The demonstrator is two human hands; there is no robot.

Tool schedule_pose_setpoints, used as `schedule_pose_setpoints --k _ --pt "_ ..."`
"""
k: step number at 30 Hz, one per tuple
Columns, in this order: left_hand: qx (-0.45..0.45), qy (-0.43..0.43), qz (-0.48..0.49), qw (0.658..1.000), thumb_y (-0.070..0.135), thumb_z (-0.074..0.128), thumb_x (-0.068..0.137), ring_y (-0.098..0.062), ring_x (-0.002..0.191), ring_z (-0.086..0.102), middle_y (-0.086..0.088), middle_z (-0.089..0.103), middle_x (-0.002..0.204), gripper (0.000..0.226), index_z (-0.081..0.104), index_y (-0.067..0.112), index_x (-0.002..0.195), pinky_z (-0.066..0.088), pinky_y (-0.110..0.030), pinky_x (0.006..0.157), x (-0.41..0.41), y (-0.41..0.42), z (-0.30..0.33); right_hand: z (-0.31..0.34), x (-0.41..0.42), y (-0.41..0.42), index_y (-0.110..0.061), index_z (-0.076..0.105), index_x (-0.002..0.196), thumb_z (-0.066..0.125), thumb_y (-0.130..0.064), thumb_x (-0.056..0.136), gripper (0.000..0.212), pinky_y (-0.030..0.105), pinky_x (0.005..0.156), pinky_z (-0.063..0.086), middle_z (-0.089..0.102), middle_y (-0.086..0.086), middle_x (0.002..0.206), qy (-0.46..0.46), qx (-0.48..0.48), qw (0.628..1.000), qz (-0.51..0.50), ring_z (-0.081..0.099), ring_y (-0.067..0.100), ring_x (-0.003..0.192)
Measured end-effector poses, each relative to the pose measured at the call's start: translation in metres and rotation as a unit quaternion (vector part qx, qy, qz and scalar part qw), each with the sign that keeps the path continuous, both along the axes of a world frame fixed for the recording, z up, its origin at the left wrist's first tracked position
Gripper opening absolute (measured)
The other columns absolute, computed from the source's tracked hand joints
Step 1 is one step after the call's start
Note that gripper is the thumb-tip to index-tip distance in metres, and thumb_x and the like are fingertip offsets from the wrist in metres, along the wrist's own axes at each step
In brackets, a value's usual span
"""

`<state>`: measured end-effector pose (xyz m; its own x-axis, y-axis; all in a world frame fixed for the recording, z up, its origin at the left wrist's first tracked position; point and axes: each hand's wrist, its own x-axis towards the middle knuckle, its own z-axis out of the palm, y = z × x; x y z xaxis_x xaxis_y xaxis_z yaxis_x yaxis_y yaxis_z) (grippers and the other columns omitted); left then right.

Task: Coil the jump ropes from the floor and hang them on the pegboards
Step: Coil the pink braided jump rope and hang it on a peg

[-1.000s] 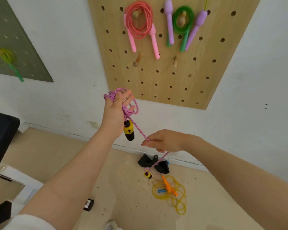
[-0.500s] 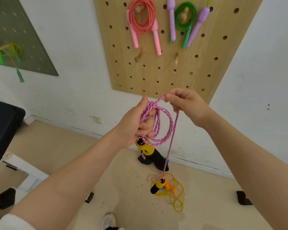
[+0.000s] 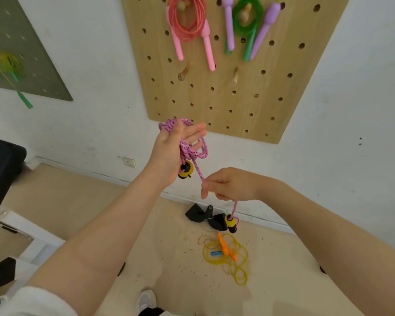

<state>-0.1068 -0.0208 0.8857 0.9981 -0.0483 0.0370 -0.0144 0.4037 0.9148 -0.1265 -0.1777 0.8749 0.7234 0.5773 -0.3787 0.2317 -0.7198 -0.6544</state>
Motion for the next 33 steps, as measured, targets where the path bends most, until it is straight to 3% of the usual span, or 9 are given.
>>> schedule_pose_setpoints --k 4,6,9,12,15,19,24,30,33 --pt "0.123 0.072 0.027 0.989 0.029 0.039 0.099 -0.014 0.128 0.046 -0.002 0.056 0.128 0.019 0.048 0.019 0.113 0.029 -0.036 0.111 0.011 0.004 -0.027 0.029 -0.003 -0.001 -0.015 0.071 0.096 0.059 -0.022 0.09 0.015 0.014 0.052 0.032 0.047 -0.012 0.048 0.01 0.068 0.996 0.059 0.036 0.004 0.048" --pt "0.235 0.093 0.006 0.968 0.032 0.041 0.098 -0.009 0.124 0.046 0.006 0.055 0.125 0.037 0.044 0.009 0.127 0.027 -0.03 0.108 0.007 0.006 -0.035 0.044 0.002 -0.007 -0.018 0.072 0.09 0.06 -0.014 0.088 0.012 0.018 0.049 0.027 0.044 -0.012 0.046 -0.02 0.145 0.989 0.021 0.031 0.012 0.049" --pt "0.301 0.09 -0.109 0.943 0.028 0.029 0.102 -0.007 0.107 0.058 0.01 0.068 0.102 0.032 0.057 0.013 0.106 0.031 -0.033 0.108 -0.011 0.007 -0.039 0.057 0.011 -0.014 -0.021 0.071 0.08 0.06 -0.015 0.089 0.016 0.019 0.047 0.024 0.041 -0.007 0.049 -0.104 0.223 0.967 -0.062 0.026 0.017 0.051" --pt "0.203 0.075 -0.221 0.951 0.025 0.026 0.102 -0.015 0.081 0.067 -0.002 0.072 0.075 0.037 0.055 0.005 0.092 0.037 -0.045 0.104 -0.028 0.008 -0.029 0.051 0.021 -0.017 -0.022 0.071 0.079 0.059 -0.019 0.09 0.017 0.022 0.047 0.023 0.037 -0.004 0.05 -0.143 0.269 0.939 -0.162 0.024 0.016 0.051" --pt "0.057 0.056 -0.308 0.948 0.035 0.026 0.098 -0.014 0.039 0.044 0.005 0.042 0.043 0.038 0.046 0.007 0.083 0.051 -0.038 0.089 -0.037 0.009 -0.01 0.035 0.029 -0.019 -0.014 0.068 0.077 0.062 -0.022 0.089 0.015 0.023 0.048 0.025 0.039 -0.004 0.053 -0.153 0.29 0.909 -0.259 0.027 0.011 0.049" --pt "-0.02 0.021 -0.372 0.928 0.052 0.053 0.085 -0.004 0.034 0.033 0.012 0.031 0.04 0.036 0.058 0.017 0.077 0.048 -0.024 0.061 -0.043 0.009 0.005 0.009 0.024 -0.016 -0.013 0.06 0.068 0.049 -0.018 0.096 0.03 0.018 0.046 0.028 0.041 -0.01 0.047 -0.039 0.236 0.953 -0.184 0.031 0.006 0.044" --pt "-0.025 -0.019 -0.216 0.976 0.022 0.038 0.096 -0.005 0.041 0.034 0.011 0.035 0.047 0.019 0.042 0.011 0.081 0.036 -0.022 0.058 -0.042 -0.001 0.004 -0.002 0.009 -0.004 -0.026 0.047 0.084 0.052 0.005 0.09 0.031 0.013 0.058 0.045 0.046 -0.013 0.076 -0.037 0.147 0.979 -0.139 0.045 -0.004 0.064" --pt "-0.072 0.084 0.096 0.989 0.017 0.039 0.1 -0.008 0.042 0.046 0.007 0.045 0.044 0.031 0.042 0.011 0.07 0.053 -0.024 0.058 -0.01 0.005 -0.011 0.0 0.0 0.019 -0.021 0.056 0.118 0.045 -0.018 0.097 0.024 0.007 0.048 0.033 0.045 -0.008 0.057 -0.042 0.012 0.999 -0.014 0.041 -0.005 0.037" --pt "0.107 0.092 0.172 0.975 0.021 0.039 0.1 -0.007 0.045 0.056 0.001 0.057 0.051 0.036 0.048 0.01 0.067 0.049 -0.023 0.055 -0.001 0.02 -0.024 0.009 -0.006 0.015 -0.014 0.06 0.12 0.049 -0.017 0.096 0.027 0.003 0.053 0.034 0.048 -0.017 0.058 -0.08 -0.012 0.995 0.049 0.046 -0.013 0.046"
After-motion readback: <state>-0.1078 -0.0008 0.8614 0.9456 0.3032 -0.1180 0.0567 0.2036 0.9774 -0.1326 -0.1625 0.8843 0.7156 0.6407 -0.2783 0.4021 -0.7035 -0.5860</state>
